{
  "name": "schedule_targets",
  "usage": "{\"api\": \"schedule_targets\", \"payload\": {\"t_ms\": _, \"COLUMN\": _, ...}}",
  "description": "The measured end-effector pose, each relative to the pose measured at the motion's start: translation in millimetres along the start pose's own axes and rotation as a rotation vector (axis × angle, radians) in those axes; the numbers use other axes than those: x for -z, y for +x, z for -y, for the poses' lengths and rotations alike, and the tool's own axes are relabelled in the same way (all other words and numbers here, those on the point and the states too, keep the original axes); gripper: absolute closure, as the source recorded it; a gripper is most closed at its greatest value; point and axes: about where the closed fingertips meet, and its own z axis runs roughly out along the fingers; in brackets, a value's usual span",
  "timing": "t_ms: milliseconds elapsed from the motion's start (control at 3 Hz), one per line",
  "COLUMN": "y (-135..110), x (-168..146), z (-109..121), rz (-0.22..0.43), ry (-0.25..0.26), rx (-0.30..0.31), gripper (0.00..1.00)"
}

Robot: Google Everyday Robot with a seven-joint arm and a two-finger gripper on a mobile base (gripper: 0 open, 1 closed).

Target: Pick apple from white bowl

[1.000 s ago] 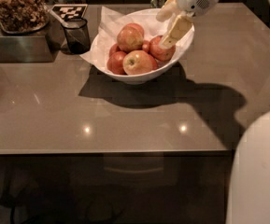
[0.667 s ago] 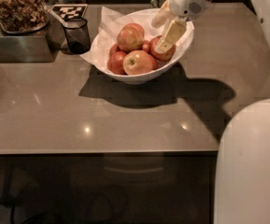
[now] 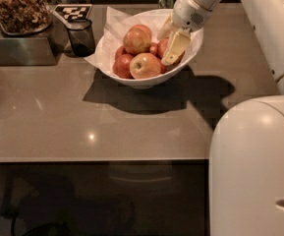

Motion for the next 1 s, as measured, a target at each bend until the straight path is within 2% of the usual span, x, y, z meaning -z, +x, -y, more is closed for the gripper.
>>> {"api": "schedule_targets", "payload": {"t_ms": 333, "y": 10.6, "x": -12.6, "z": 0.9, "rz": -0.048, "ry": -0.035, "rx": -0.006, "gripper": 0.35}}
{"api": "schedule_targets", "payload": {"t_ms": 667, "y": 17.3, "x": -14.4, "z": 1.7, "rz": -0.068, "ry": -0.037, "rx": -0.005, "gripper": 0.54}}
{"api": "schedule_targets", "payload": {"t_ms": 1000, "y": 16.1, "x": -8.2, "z": 2.0, "rz": -0.083, "ry": -0.023, "rx": 0.003, "gripper": 0.77}}
